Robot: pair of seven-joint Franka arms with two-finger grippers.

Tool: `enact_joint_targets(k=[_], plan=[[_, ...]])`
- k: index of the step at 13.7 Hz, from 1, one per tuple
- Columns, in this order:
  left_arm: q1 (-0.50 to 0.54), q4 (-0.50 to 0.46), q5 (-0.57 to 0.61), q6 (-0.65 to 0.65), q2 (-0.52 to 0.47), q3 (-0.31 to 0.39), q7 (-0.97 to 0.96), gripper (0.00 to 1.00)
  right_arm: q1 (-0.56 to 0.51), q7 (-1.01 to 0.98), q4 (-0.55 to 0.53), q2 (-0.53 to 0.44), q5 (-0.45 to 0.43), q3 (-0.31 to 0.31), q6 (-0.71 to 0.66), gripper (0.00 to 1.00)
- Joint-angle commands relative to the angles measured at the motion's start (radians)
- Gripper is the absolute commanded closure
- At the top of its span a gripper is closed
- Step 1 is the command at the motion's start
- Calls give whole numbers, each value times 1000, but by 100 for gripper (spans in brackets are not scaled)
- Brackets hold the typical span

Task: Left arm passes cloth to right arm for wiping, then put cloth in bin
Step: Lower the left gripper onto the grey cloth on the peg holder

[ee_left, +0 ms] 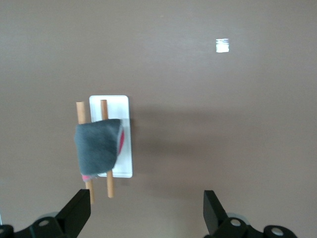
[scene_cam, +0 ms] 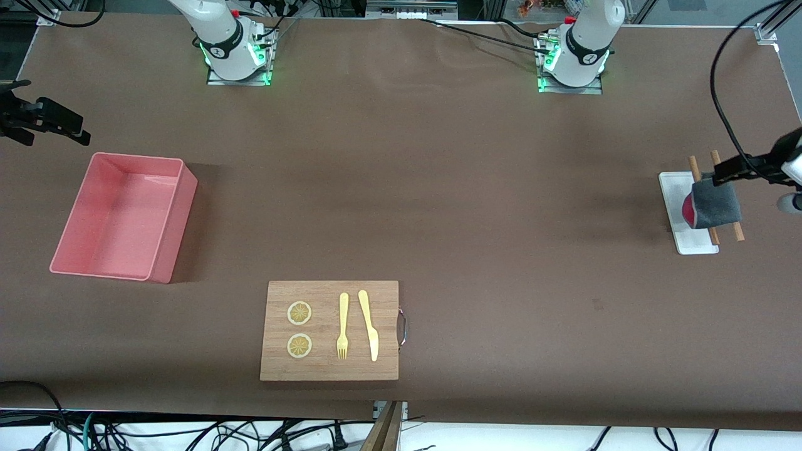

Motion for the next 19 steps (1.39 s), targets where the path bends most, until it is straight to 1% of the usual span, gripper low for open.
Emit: enact_joint_targets(k=[1, 3, 4, 6, 9, 10, 11, 14, 16, 19], plan=[[107, 21, -9, 47, 109, -7, 128, 0, -6, -16, 21, 7, -4, 1, -18, 0], [228, 15, -133, 56, 189, -7, 241, 0, -6, -16, 21, 8, -4, 1, -18, 0], [248, 22, -147, 75, 220, -7, 287, 0, -6, -16, 21, 7, -4, 1, -18, 0], [259, 21, -146, 116, 258, -4, 312, 0, -6, -16, 21, 7, -4, 1, -18, 0], [300, 22, -146, 118, 304, -5, 343, 0, -6, -16, 21, 8, -4, 1, -18, 0], [319, 22, -148, 119, 314, -5, 372, 3, -6, -16, 21, 8, -4, 1, -18, 0], [326, 24, -148, 127, 324, -5, 387, 5, -6, -16, 21, 8, -4, 1, -18, 0], [360, 27, -163, 193, 375, -5, 472, 4, -6, -16, 21, 8, -4, 1, -18, 0], [368, 30, -164, 196, 392, -7, 480, 5, -6, -16, 19, 8, -4, 1, -20, 0], [369, 30, -164, 196, 390, -8, 480, 20, -7, -16, 21, 8, -4, 1, -18, 0]])
